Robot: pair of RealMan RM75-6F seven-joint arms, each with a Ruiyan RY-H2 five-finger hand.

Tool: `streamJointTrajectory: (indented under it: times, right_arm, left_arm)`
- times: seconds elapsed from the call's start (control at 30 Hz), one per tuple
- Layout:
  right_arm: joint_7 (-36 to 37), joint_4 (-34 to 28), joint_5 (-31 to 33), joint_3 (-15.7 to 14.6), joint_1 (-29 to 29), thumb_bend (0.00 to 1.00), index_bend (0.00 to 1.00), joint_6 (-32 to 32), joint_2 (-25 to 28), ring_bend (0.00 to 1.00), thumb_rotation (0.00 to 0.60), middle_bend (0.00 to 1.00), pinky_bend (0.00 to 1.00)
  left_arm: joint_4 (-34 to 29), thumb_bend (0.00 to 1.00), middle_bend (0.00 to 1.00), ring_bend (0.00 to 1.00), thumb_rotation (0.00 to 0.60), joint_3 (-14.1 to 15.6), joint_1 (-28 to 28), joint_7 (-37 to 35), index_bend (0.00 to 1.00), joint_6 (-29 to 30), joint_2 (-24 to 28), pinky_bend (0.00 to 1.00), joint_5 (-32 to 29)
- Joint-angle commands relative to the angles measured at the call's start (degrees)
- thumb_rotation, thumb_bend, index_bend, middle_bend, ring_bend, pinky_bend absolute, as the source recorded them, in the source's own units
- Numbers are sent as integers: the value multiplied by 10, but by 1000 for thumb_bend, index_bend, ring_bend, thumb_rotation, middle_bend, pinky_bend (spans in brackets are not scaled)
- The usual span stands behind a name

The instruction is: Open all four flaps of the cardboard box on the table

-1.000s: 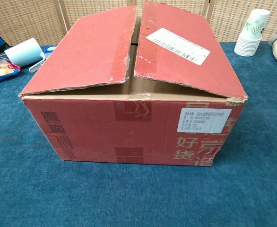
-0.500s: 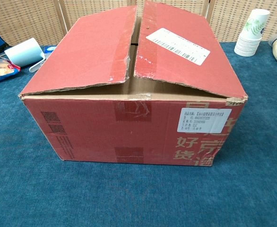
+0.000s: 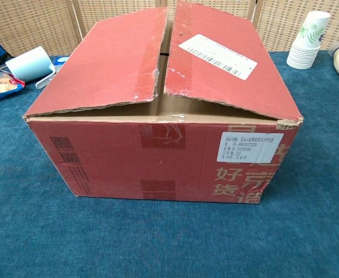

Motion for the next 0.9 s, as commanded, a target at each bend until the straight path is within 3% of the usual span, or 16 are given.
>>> streamJointTrajectory:
  times: [0.03,0.43,0.9]
  right_arm:
    - [0,0,6,2,1,80,0,-3,0,0,600,0,0]
    - [1,-4,63,23,16,80,0,-34,-1,0,600,0,0]
    - [1,-3,102,36,22,81,0,-49,-1,0,600,0,0]
  left_arm:
    - [-14,15,0,0,526,-10,-25,-6,140,-32,7,43,-12]
    - [-59,8,0,0,495,-70,-161,-13,134,-210,-7,41,-117]
    - [-35,0,0,0,493,-91,-280,11,133,-345,-86,54,-197]
